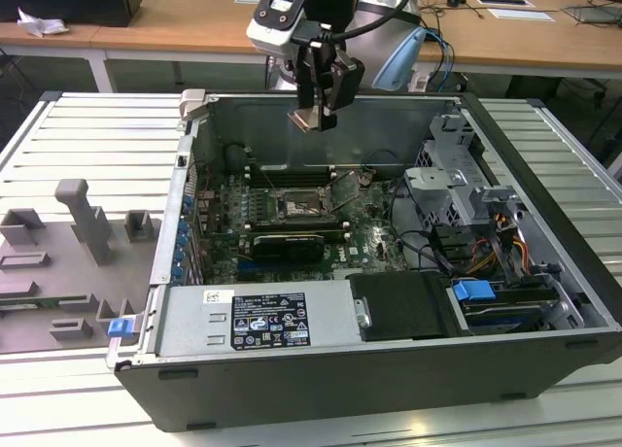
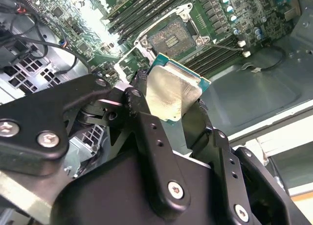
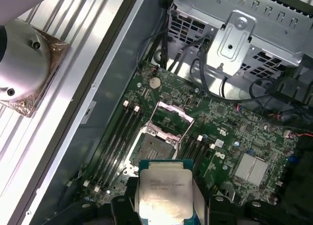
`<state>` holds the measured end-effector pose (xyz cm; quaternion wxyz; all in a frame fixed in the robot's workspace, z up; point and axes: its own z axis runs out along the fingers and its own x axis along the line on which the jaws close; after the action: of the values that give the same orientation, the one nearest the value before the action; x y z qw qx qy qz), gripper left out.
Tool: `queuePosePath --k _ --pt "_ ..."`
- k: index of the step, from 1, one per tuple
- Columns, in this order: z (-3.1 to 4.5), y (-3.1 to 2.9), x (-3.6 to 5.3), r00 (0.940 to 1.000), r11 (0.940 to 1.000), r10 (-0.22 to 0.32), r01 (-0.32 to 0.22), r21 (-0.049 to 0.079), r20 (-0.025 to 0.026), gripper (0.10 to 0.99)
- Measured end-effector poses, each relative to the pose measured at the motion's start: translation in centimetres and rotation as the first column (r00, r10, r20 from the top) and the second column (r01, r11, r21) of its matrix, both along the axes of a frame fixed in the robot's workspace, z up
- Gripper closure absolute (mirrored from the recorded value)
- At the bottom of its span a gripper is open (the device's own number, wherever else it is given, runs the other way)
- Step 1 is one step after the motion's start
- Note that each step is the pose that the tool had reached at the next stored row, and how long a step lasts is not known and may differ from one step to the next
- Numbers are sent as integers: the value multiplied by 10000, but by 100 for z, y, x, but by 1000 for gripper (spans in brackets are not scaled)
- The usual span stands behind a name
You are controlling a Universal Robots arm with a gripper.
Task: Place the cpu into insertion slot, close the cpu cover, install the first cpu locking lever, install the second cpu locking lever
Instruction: 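Place the cpu into insertion slot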
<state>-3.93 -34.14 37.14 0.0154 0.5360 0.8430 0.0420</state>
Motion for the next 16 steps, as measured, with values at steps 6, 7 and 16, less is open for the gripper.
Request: queuePosePath --k 6,7,16 --pt "-5 0 0 9987 9987 -508 508 1 1 557" --pt "-5 0 0 9983 9983 -574 574 1 0 557" --pt "-18 0 0 9875 9875 -1578 1578 1 0 557"
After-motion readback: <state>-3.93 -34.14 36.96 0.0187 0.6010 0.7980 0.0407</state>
